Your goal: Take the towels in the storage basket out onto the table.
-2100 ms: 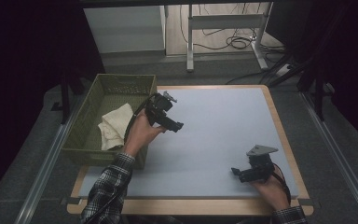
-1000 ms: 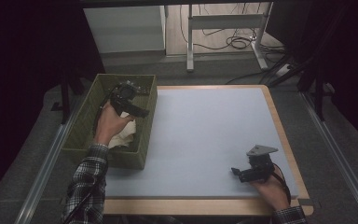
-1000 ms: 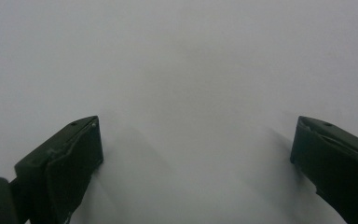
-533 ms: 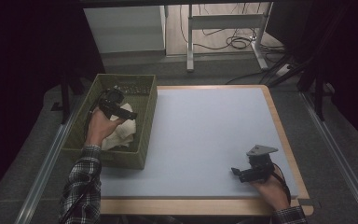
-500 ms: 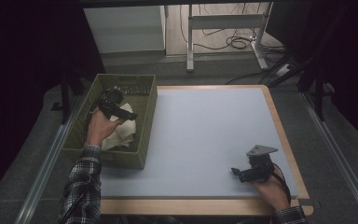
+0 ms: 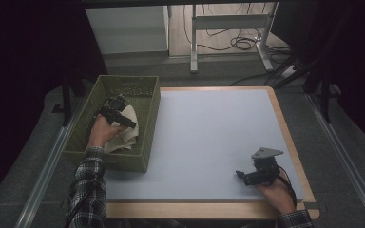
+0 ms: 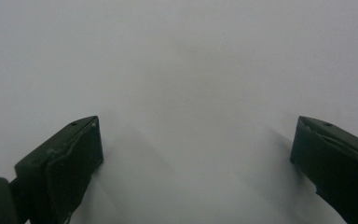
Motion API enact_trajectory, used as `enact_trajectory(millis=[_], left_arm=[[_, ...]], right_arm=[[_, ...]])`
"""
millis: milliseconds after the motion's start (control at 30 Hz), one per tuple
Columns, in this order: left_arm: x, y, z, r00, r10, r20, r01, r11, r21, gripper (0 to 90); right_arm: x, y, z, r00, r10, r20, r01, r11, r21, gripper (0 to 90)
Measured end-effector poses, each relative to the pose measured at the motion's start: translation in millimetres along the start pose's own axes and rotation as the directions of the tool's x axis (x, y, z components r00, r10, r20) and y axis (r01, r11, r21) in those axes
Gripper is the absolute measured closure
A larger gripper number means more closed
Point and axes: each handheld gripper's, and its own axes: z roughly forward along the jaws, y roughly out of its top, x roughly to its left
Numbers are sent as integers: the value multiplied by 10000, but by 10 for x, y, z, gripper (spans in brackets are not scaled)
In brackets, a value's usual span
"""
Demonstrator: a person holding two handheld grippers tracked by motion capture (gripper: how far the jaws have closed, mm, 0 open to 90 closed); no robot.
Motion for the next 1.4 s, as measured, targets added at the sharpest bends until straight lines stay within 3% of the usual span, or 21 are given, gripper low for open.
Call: enact_trajectory(millis=[167,333,467,533,600,700,800,833,933,1100,1233,1400], left_arm=[[67,11,65,9990,-424,126,416,9975,577,2],[112,-13,190,9957,-881,281,830,9853,1494,7],[96,-22,264,9970,-692,342,602,9749,2145,49],[91,-34,278,9947,-771,678,595,9710,2317,143],[98,-36,261,9940,-775,767,579,9712,2311,179],[97,-48,227,9950,-732,674,560,9719,2285,329],[78,-50,191,9951,-626,771,441,9739,2226,520],[81,-54,184,9944,-623,854,417,9735,2247,644],[89,-60,171,9943,-641,846,434,9728,2277,758],[73,-53,128,9965,-321,773,154,9780,2080,783],[80,-50,26,9968,-306,738,204,9907,1345,783],[92,-40,-130,9967,-182,796,125,9974,714,780]], right_arm=[[0,0,0,10000,4,-8,-4,10000,-4,22],[0,0,0,10000,3,-3,-3,10000,-3,22],[0,0,0,10000,1,-4,-1,10000,-2,22],[0,0,0,10000,8,-9,-8,10000,-3,22],[0,0,0,10000,2,-4,-2,10000,-1,22],[0,0,0,10000,7,-8,-7,10000,-1,22],[0,0,0,10000,6,-9,-6,10000,-1,22],[0,0,0,10000,6,-9,-6,10000,-2,22],[0,0,0,10000,5,-9,-5,10000,-2,22],[0,0,0,10000,8,-10,-8,10000,-2,22],[-1,0,0,10000,5,-6,-5,10000,0,22],[-1,0,0,10000,5,-5,-5,10000,0,22]])
